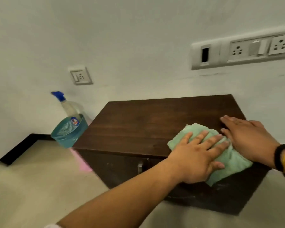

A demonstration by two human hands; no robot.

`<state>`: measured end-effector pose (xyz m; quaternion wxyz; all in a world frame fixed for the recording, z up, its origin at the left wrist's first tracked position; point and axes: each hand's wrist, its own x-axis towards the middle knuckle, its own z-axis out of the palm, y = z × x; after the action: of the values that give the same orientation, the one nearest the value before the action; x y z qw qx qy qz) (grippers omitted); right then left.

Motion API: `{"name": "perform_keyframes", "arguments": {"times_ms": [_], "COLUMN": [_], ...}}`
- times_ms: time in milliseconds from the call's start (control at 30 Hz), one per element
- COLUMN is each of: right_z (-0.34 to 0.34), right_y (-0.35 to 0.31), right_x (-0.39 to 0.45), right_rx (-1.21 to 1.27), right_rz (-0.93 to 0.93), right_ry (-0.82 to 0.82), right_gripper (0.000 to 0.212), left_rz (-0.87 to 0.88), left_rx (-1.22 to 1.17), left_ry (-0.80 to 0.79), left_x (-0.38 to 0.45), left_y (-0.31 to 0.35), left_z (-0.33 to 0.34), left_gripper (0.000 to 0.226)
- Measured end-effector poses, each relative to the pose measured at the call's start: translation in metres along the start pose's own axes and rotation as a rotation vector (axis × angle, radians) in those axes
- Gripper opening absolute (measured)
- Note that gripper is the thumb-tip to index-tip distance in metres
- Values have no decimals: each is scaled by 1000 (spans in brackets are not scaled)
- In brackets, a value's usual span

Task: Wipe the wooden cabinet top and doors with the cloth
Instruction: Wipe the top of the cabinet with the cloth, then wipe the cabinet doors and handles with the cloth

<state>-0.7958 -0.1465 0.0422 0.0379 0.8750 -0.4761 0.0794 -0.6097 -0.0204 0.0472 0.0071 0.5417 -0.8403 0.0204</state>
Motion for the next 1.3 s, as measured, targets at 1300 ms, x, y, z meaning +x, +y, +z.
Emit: {"name": "perform_keyframes", "arguments": {"times_ms": [1300], "right_z": [8], "right_y": [-321], "right_x": [74], "right_rx": [72], "right_rz": [-835], "right_ry": [-186], "right_gripper": [72], "left_rz": [-1176], "left_rx": [-374], "left_ry": [1141], "left_x": [-214], "left_y": [-197], "left_z": [100], "left_gripper": [76]}}
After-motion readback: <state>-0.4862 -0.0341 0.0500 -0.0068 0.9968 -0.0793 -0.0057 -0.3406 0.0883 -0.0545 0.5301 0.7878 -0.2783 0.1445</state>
